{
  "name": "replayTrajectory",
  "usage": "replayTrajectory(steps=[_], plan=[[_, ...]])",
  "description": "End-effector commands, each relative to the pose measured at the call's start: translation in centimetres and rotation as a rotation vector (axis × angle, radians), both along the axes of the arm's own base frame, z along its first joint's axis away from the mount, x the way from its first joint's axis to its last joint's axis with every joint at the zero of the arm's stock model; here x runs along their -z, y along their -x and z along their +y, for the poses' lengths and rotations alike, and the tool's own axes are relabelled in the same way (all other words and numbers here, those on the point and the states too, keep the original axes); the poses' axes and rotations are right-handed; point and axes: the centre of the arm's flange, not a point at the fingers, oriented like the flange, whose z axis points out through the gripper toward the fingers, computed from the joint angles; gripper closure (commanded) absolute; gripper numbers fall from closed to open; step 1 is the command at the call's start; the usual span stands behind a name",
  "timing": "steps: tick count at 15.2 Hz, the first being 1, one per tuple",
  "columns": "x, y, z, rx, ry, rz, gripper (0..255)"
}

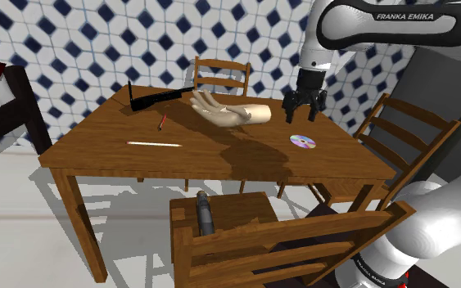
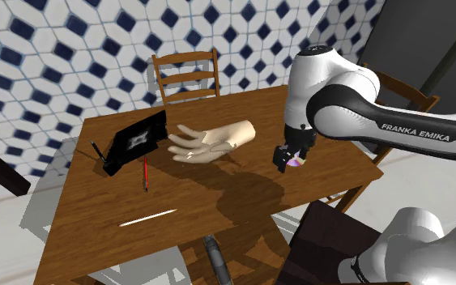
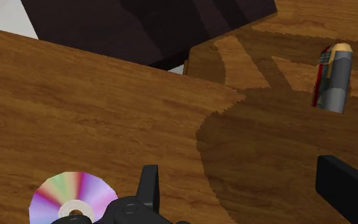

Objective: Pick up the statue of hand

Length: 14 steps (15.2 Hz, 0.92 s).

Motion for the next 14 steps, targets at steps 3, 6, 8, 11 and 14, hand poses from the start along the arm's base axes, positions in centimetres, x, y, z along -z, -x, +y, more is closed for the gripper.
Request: replayTrajectory(steps=[3, 6, 8, 11, 14], plan=[[0.3, -5.4, 1.4, 0.168, -0.011, 0.027, 0], [0.6, -9.5, 1.6, 0.291, -0.019, 0.047, 0], [0.8, -12.2, 1.5, 0.373, -0.024, 0.061, 0], [1.3, -16.2, 1.0, 0.496, -0.032, 0.081, 0], [1.8, -20.2, -0.1, 0.619, -0.04, 0.101, 0]])
